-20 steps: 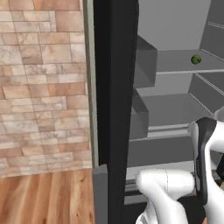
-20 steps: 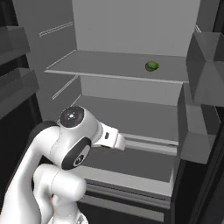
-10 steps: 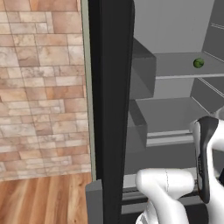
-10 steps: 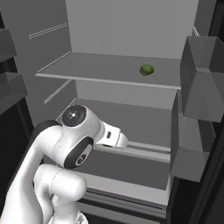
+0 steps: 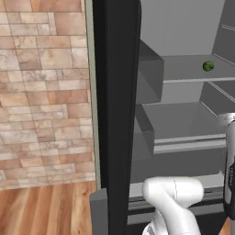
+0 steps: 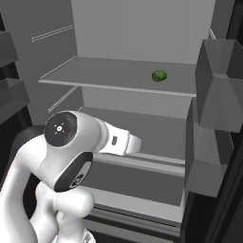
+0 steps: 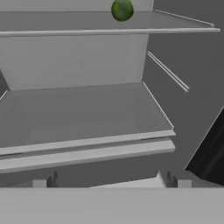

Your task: Open the fridge, remove the tangerine, avocado, and shrimp, and place them on any counter.

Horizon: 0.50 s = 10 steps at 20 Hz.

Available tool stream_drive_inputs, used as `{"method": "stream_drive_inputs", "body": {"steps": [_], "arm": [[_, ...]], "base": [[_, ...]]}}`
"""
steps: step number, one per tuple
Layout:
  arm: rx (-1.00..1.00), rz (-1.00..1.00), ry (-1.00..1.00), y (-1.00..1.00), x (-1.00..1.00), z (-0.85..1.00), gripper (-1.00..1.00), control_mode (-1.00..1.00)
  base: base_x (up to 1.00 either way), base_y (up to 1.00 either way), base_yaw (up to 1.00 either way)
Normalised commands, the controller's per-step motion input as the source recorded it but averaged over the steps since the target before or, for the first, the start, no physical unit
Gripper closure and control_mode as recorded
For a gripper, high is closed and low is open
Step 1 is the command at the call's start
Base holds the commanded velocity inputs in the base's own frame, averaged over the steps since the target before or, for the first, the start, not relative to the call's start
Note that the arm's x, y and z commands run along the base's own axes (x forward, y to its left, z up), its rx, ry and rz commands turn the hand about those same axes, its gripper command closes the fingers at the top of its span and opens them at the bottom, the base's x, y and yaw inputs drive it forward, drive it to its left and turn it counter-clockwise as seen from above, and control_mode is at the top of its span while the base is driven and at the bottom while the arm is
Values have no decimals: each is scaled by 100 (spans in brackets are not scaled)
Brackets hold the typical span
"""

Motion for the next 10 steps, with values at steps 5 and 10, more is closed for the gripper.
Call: {"method": "stream_drive_inputs", "body": {"steps": [5,10], "arm": [[-1,-4,0,1,33,100,-100,-100],[0,-5,11,0,83,77,-100,-100]], "base": [[0,0,0],[0,0,0]]}}
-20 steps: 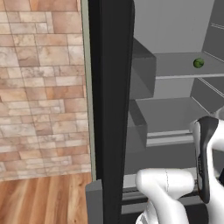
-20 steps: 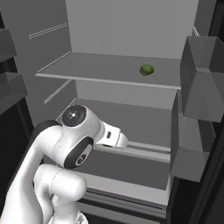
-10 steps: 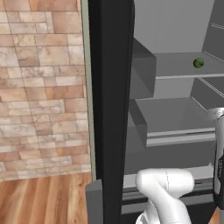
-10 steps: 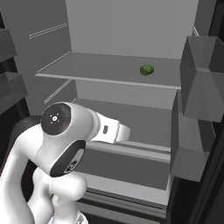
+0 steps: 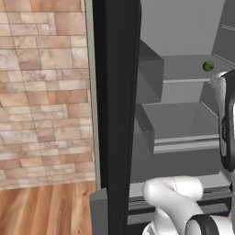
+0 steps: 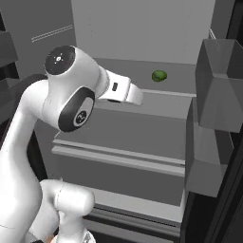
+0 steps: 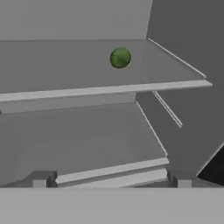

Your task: Open the fridge, remove the tangerine, avocado, and shrimp, and place them on any counter.

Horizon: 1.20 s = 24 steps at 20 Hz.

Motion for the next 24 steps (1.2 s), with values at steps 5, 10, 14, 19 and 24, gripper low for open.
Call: {"method": "stream_drive_inputs", "body": {"steps": [5,10,14,19,24], "arm": [[0,0,8,-1,100,23,-100,-100],[0,0,0,-1,96,-3,-100,-100],[0,-4,0,-16,75,-16,-100,-100],[0,-7,-3,-42,38,-18,-100,-100],[0,-8,-6,-50,2,-4,-100,-100]], "base": [[0,0,0],[0,0,0],[0,0,0],[0,0,0],[0,0,0]]}}
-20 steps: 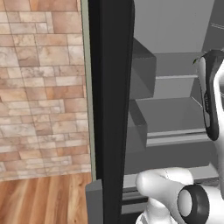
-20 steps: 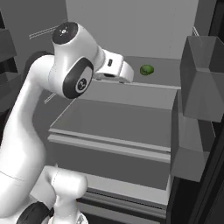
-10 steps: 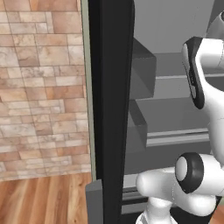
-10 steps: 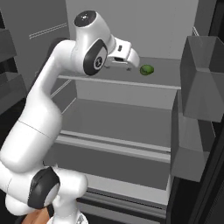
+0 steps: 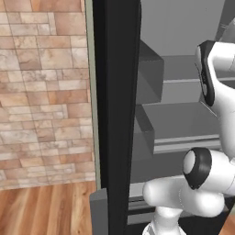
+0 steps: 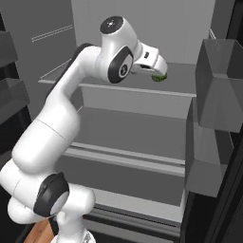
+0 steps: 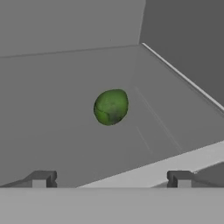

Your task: Open the fridge, remove the tangerine, avocado, and shrimp, and place them on any counter.

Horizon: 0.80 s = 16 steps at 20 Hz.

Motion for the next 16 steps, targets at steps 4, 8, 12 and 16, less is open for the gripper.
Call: {"method": "stream_drive_inputs", "body": {"steps": [4,8,12,16], "arm": [[0,-5,-1,-27,17,-1,-100,-100],[1,-1,0,-15,35,-8,-100,-100],[5,0,0,-15,35,-11,-100,-100],[5,0,0,-16,31,-13,-100,-100]], "base": [[0,0,0],[0,0,0],[0,0,0],[0,0,0]]}}
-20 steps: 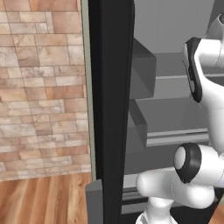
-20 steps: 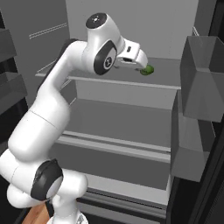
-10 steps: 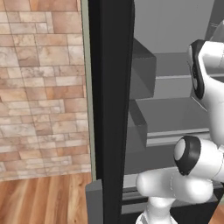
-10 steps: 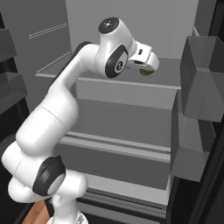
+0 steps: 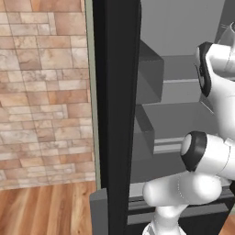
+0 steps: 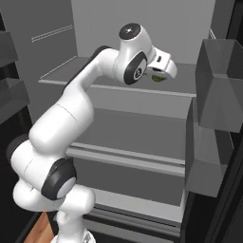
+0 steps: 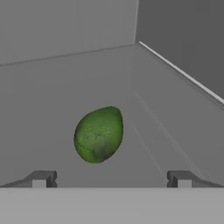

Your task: Open the fridge, remove the tangerine, avocado, and shrimp, and place them on any counter.

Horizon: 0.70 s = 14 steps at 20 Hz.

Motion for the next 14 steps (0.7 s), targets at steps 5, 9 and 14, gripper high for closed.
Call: {"method": "stream_drive_inputs", "body": {"steps": [5,9,14], "arm": [[3,0,0,-12,31,-13,-100,-100],[3,0,0,-4,31,-14,-100,-100],[3,0,0,-1,26,-13,-100,-100]], "base": [[0,0,0],[0,0,0],[0,0,0]]}}
